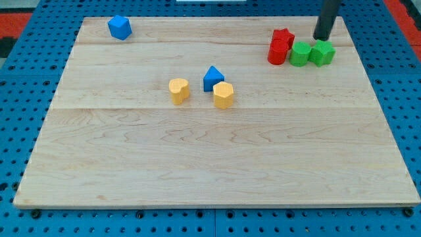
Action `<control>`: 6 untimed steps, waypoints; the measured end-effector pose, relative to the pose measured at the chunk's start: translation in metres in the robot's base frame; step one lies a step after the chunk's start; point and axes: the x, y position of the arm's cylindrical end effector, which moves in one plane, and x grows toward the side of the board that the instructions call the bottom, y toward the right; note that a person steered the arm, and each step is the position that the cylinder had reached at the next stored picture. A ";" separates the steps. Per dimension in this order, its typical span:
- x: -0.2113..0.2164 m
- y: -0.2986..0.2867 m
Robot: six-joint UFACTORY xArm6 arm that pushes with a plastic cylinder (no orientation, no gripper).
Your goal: Separate the green blocks
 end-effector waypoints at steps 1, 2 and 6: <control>0.045 -0.017; 0.078 -0.044; 0.142 -0.227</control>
